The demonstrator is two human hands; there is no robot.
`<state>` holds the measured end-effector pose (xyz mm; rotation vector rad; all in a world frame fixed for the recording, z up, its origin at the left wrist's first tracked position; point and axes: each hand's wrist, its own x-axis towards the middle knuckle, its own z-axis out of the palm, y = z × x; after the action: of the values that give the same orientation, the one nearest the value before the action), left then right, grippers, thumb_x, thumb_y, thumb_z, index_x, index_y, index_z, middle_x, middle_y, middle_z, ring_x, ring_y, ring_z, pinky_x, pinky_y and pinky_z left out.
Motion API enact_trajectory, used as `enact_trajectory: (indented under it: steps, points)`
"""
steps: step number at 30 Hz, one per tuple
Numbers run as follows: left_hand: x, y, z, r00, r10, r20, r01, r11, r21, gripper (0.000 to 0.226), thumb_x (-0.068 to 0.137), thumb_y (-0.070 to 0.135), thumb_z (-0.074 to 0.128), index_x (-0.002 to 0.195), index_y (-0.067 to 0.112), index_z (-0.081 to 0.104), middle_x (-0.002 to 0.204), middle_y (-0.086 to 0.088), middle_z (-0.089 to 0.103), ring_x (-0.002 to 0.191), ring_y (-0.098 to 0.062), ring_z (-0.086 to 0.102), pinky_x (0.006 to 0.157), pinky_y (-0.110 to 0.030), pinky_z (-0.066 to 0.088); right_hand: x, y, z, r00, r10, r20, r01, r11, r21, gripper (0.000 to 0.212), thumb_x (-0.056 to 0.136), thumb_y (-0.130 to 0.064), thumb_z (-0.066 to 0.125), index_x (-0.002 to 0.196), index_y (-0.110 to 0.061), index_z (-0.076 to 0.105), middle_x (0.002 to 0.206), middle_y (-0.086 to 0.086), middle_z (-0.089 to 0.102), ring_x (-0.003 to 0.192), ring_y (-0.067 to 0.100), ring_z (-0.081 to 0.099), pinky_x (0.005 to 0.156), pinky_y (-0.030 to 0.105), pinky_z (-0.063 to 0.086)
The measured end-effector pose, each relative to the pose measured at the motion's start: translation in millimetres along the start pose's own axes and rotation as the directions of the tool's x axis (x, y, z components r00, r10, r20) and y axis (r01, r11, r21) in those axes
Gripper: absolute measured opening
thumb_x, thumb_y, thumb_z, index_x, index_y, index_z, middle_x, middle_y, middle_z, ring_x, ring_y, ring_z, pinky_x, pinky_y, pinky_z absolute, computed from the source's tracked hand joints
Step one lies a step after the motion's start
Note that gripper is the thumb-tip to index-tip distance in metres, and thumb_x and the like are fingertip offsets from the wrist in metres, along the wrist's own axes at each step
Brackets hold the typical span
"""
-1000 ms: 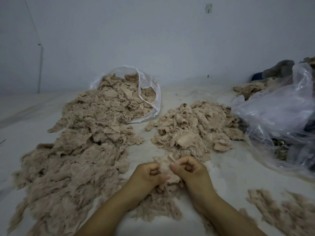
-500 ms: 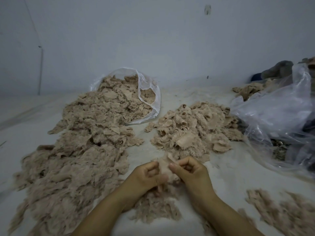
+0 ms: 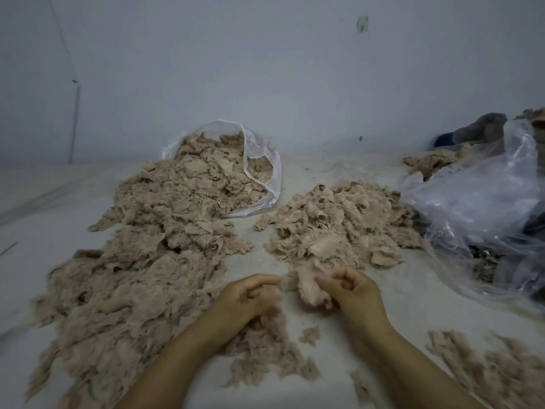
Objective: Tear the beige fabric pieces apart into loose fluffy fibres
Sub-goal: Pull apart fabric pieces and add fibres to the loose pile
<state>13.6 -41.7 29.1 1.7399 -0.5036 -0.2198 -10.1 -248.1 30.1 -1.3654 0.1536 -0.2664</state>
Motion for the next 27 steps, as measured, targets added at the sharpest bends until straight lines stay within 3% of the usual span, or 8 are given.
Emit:
enact_trajectory:
  steps: [3, 5, 9, 12, 17, 20, 23, 27]
  points:
    - [4, -2, 0, 0.96, 0.127, -0.251, -0.079, 0.978, 0.193, 0.017, 0.091, 0.03, 0.054, 0.103, 0.026, 0.066, 0.088, 0.008, 0.071, 0.057, -0.004, 0.059, 0.058, -0.024, 0.049, 12, -14, 5, 0.994, 0.052, -0.096, -0.026, 0.966, 0.257, 0.017, 0.091, -0.014, 0.062, 0.107, -0.013, 0.057, 0.092, 0.009, 0.071, 0.075, 0.014, 0.072, 0.066, 0.022, 0.058]
    - [6, -6, -5, 0.933, 0.179, -0.312, -0.051, 0.925, 0.378, 0.02, 0.095, 0.021, 0.053, 0.112, 0.028, 0.06, 0.099, 0.017, 0.064, 0.059, 0.002, 0.057, 0.065, -0.021, 0.048, 6, -13, 9, 0.993, 0.038, -0.108, -0.028, 0.995, 0.1, 0.011, 0.093, -0.014, 0.06, 0.103, -0.013, 0.055, 0.093, 0.017, 0.07, 0.083, 0.027, 0.071, 0.076, 0.034, 0.059]
    - [5, -9, -15, 0.985, 0.123, -0.119, -0.026, 0.797, 0.604, 0.037, 0.085, 0.035, 0.067, 0.121, 0.031, 0.058, 0.107, 0.019, 0.057, 0.087, 0.008, 0.052, 0.078, -0.006, 0.039, -27, 11, 7, 0.874, -0.075, 0.481, 0.339, 0.803, -0.491, 0.017, 0.091, -0.029, 0.062, 0.101, -0.042, 0.062, 0.103, -0.017, 0.063, 0.096, 0.0, 0.058, 0.082, 0.018, 0.049]
    - [4, -13, -15, 1.0, 0.018, 0.023, -0.029, 0.722, 0.692, 0.045, 0.081, 0.04, 0.07, 0.124, 0.033, 0.057, 0.109, 0.016, 0.052, 0.103, -0.002, 0.048, 0.087, -0.013, 0.036, -40, 10, -2, 0.692, -0.013, 0.722, 0.579, 0.609, -0.543, 0.018, 0.087, -0.048, 0.063, 0.09, -0.033, 0.073, 0.093, -0.025, 0.062, 0.099, -0.005, 0.051, 0.086, 0.012, 0.039]
    - [6, -14, -14, 0.988, 0.073, -0.134, 0.008, 0.852, 0.523, 0.004, 0.086, 0.03, 0.066, 0.086, 0.033, 0.064, 0.088, 0.013, 0.065, 0.082, -0.005, 0.059, 0.073, -0.02, 0.046, -41, 2, -20, 0.862, -0.102, 0.497, 0.456, 0.586, -0.67, 0.064, 0.072, -0.07, 0.055, 0.052, -0.009, 0.046, 0.06, 0.013, 0.051, 0.058, 0.009, 0.048, 0.062, 0.014, 0.035]
    - [7, -10, -10, 0.985, 0.076, -0.157, -0.015, 0.933, 0.358, 0.017, 0.089, 0.026, 0.064, 0.073, 0.03, 0.06, 0.06, 0.016, 0.055, 0.053, 0.0, 0.046, 0.052, -0.012, 0.035, -29, -1, -6, 0.884, -0.088, 0.458, 0.419, 0.581, -0.697, 0.026, 0.075, -0.047, 0.074, 0.081, -0.033, 0.054, 0.088, -0.009, 0.057, 0.069, 0.003, 0.051, 0.062, 0.013, 0.04]
    - [6, -5, -6, 0.981, 0.067, -0.18, -0.031, 0.98, 0.195, 0.016, 0.089, 0.018, 0.064, 0.074, 0.021, 0.06, 0.061, 0.013, 0.053, 0.054, 0.0, 0.045, 0.053, -0.012, 0.037, -20, 6, 14, 0.861, -0.007, 0.509, 0.415, 0.589, -0.694, 0.064, 0.077, -0.031, 0.076, 0.122, -0.049, 0.035, 0.116, -0.017, 0.042, 0.084, -0.004, 0.053, 0.07, 0.009, 0.042]
    - [5, -4, -4, 0.978, 0.073, -0.197, -0.054, 0.994, 0.1, 0.011, 0.088, 0.012, 0.064, 0.079, 0.017, 0.06, 0.068, 0.012, 0.056, 0.062, -0.002, 0.05, 0.057, -0.014, 0.041, -12, 8, 33, 0.883, -0.039, 0.469, 0.295, 0.821, -0.488, 0.044, 0.085, -0.015, 0.068, 0.118, -0.039, 0.052, 0.106, -0.007, 0.057, 0.078, 0.013, 0.06, 0.067, 0.019, 0.049]
